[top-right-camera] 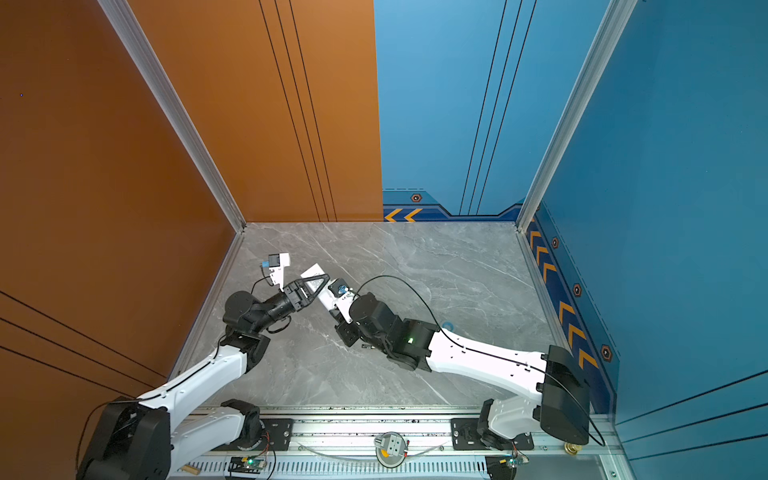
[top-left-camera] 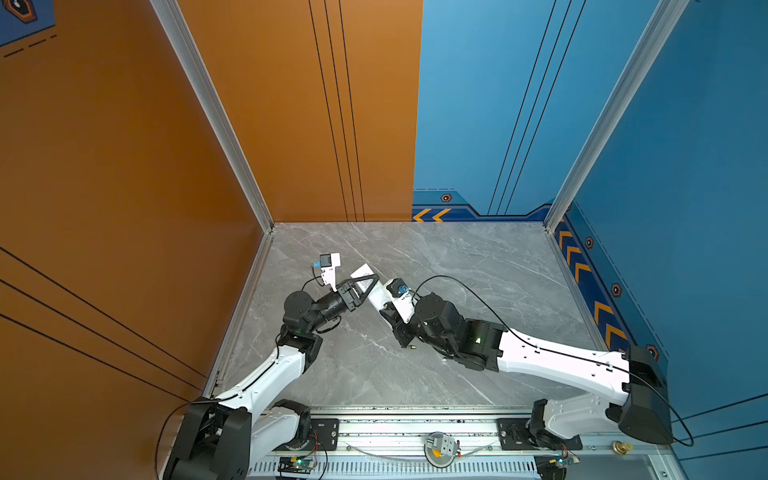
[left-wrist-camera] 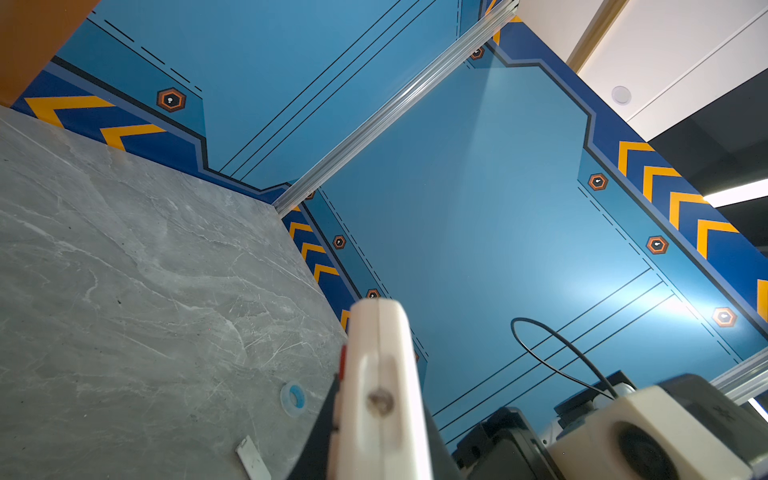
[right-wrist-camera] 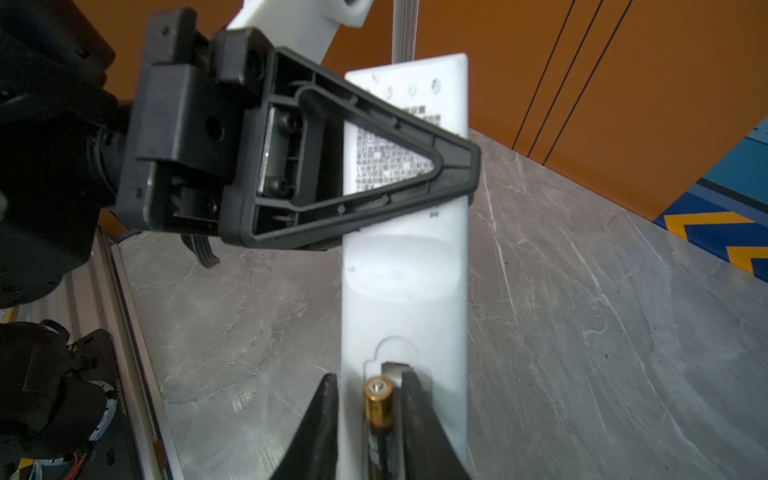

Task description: Load the batteries into the remote control

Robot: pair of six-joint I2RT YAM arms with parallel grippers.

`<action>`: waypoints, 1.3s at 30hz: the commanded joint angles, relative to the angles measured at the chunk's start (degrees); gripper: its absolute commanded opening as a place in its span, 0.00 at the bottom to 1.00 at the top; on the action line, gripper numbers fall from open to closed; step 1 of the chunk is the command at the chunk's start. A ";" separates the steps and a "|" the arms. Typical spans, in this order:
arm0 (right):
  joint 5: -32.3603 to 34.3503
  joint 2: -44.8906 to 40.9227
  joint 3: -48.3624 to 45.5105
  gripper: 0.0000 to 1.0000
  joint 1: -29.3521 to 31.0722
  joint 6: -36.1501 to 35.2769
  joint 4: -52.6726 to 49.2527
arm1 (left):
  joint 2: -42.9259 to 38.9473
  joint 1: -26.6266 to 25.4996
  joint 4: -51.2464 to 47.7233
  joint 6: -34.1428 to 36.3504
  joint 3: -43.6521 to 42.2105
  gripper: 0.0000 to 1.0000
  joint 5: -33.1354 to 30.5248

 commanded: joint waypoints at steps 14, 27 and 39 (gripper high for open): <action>2.73 -0.10 2.89 0.36 1.10 -2.10 -3.61 | -0.23 -0.41 3.73 -1.09 -0.38 0.00 1.96; 3.60 -1.58 4.35 0.38 1.85 -3.62 -5.15 | 1.13 -0.50 3.73 -1.39 0.15 0.00 2.82; -1.20 -7.87 8.01 0.46 2.51 -11.19 -16.82 | 3.06 -0.67 3.73 -2.16 1.63 0.00 5.28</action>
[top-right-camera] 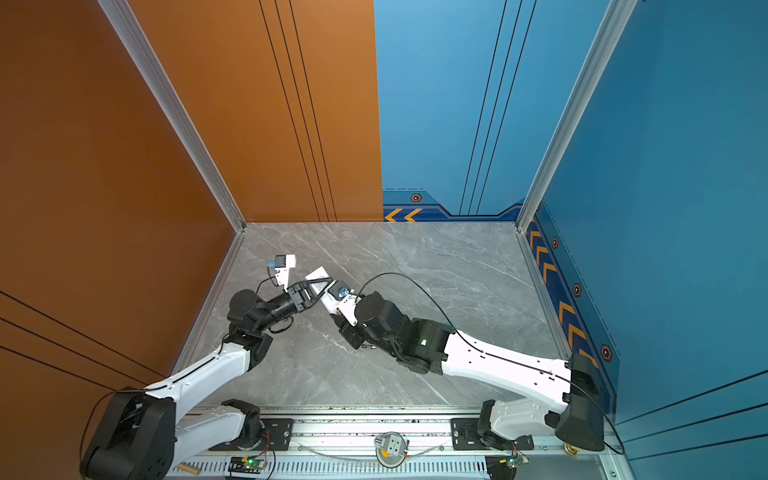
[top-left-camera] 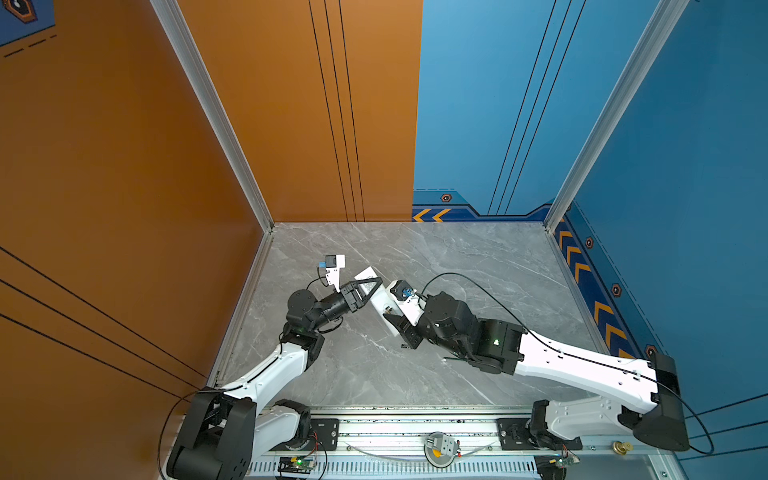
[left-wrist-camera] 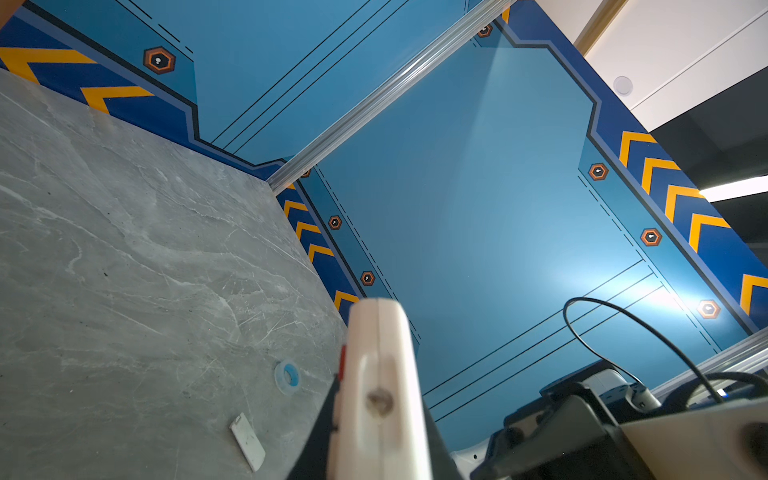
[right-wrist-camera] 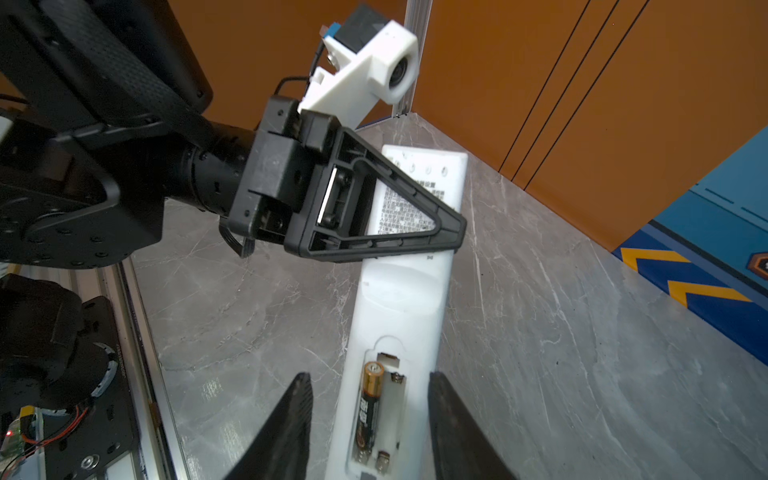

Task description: Load the batteries into the remote control

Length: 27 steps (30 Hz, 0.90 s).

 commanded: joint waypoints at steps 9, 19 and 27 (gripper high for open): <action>-4.34 -0.08 13.75 0.47 2.10 -17.10 -27.05 | 0.40 -0.98 2.72 -0.65 2.01 0.00 3.34; -3.12 3.04 18.37 0.65 2.31 -25.35 -34.87 | 0.76 -1.21 2.73 -0.83 2.30 0.00 4.22; 1.50 4.88 21.42 0.67 2.67 -30.11 -39.69 | 1.21 -1.36 2.73 -1.00 2.92 0.00 4.98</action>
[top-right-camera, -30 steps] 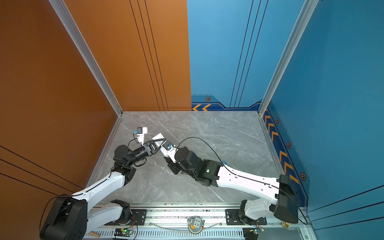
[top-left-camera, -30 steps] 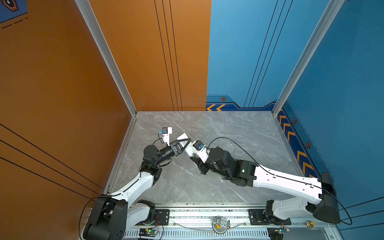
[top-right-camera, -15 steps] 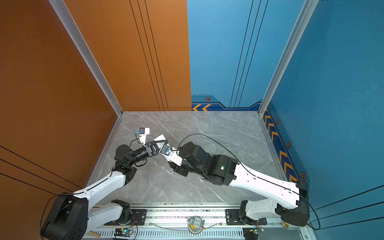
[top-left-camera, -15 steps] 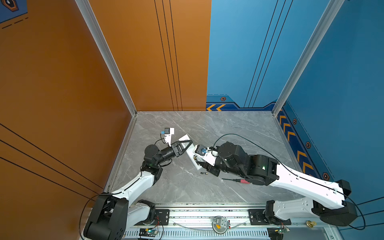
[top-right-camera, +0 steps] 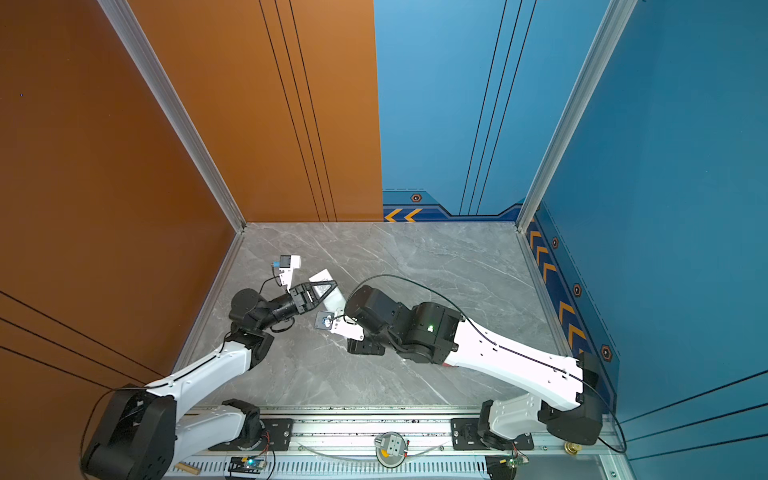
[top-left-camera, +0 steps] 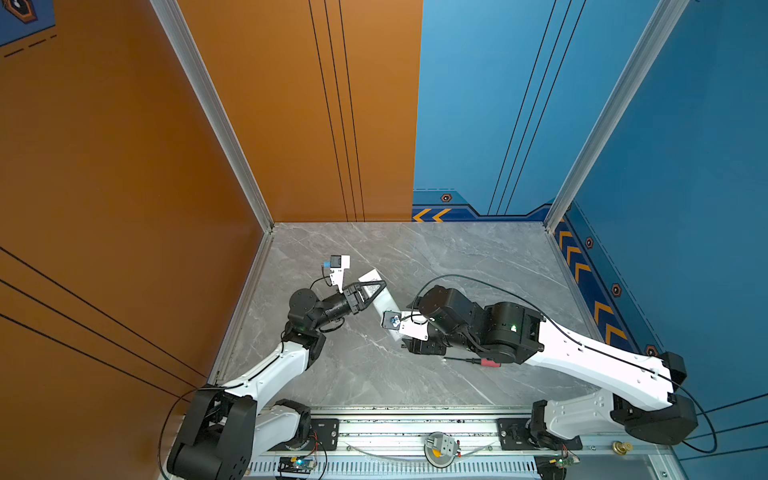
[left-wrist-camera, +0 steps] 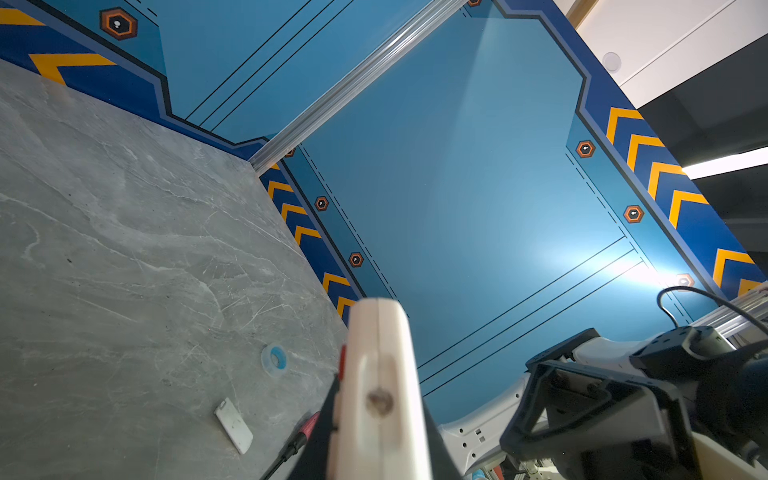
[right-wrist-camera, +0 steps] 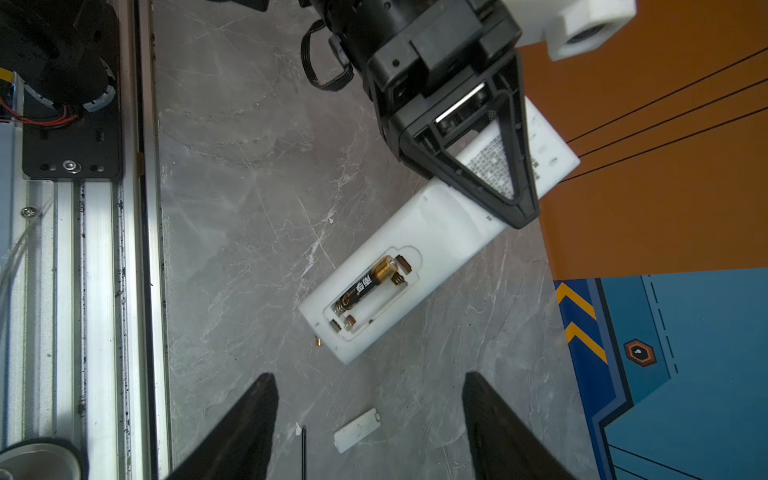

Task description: Load the batteries into the remote control

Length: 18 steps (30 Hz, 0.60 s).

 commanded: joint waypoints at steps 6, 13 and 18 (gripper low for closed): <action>6.79 1.56 3.36 0.61 1.53 -5.92 -7.05 | 3.07 -0.65 2.38 -2.59 3.22 0.00 4.36; 3.51 2.43 3.93 0.60 2.11 -6.03 -7.86 | 5.62 -3.27 2.38 -3.20 4.65 0.00 7.12; 1.90 3.03 3.87 0.55 2.24 -5.83 -7.80 | 5.98 -4.77 2.38 -3.53 5.56 0.00 8.92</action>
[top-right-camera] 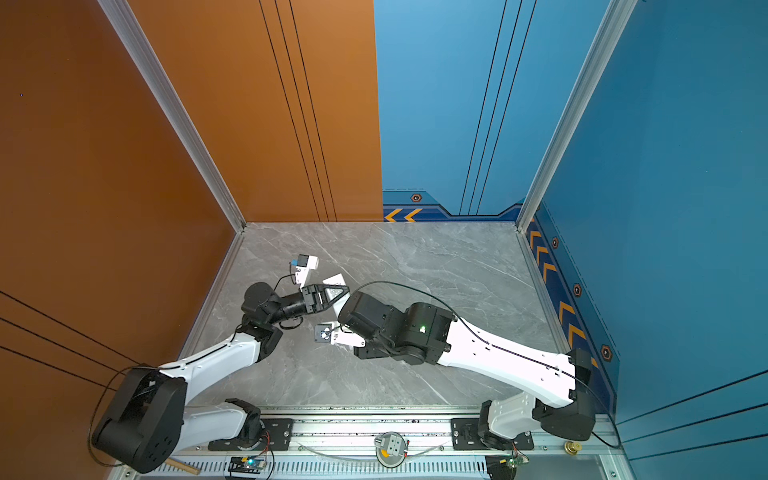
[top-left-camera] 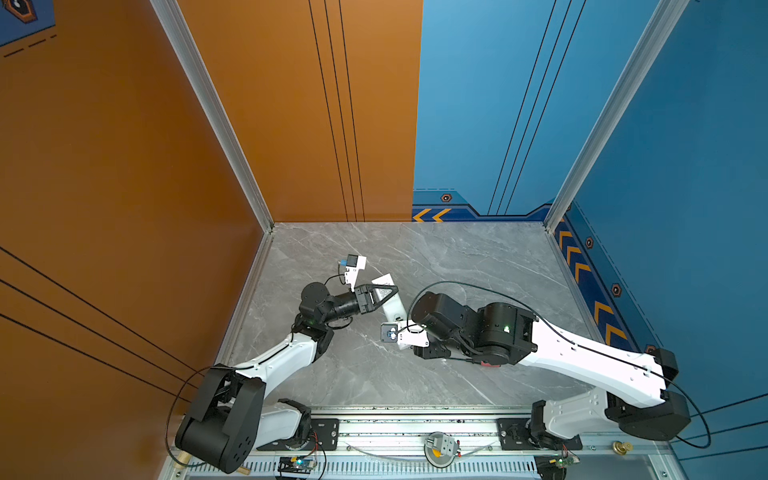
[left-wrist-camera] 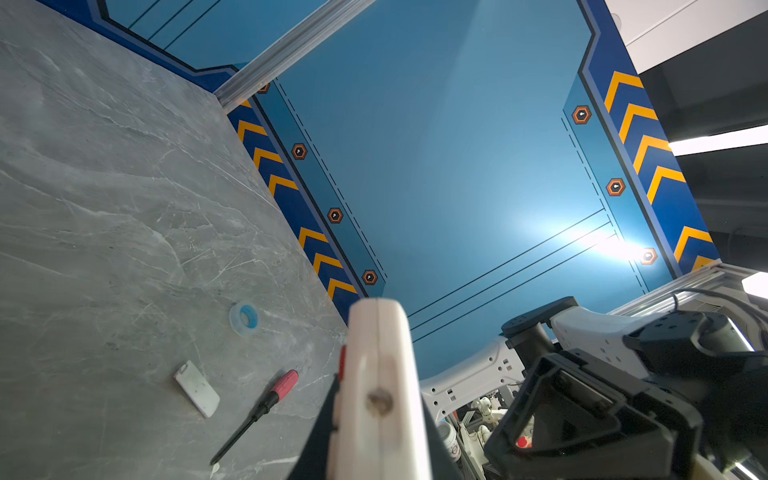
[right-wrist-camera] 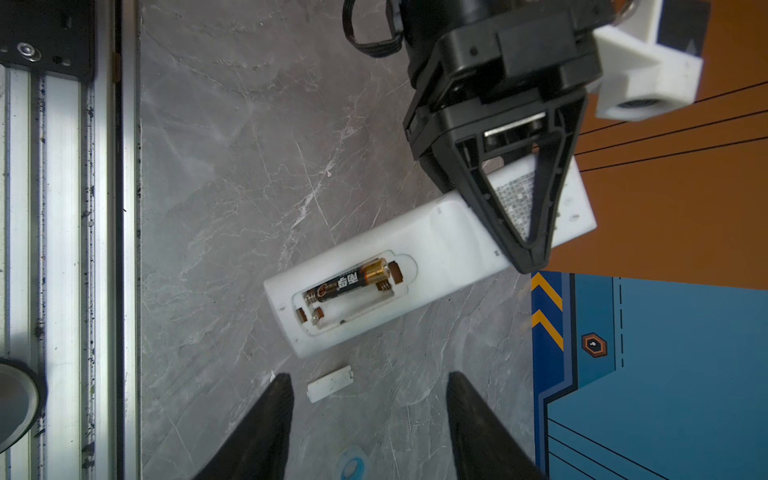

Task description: Load the batteries into the remote control

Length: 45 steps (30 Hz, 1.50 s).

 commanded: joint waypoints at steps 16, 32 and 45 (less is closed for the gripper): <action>-0.75 3.12 3.39 0.38 1.84 -3.16 -3.96 | 0.64 -2.10 2.07 -2.13 3.35 0.00 7.39; -0.27 6.78 5.35 0.30 2.01 -5.10 -4.48 | 1.11 -2.74 2.12 -1.72 3.55 0.00 7.59; 0.06 7.77 5.54 0.27 1.68 -6.16 -4.83 | 0.95 -3.24 2.07 -1.51 3.49 0.00 7.81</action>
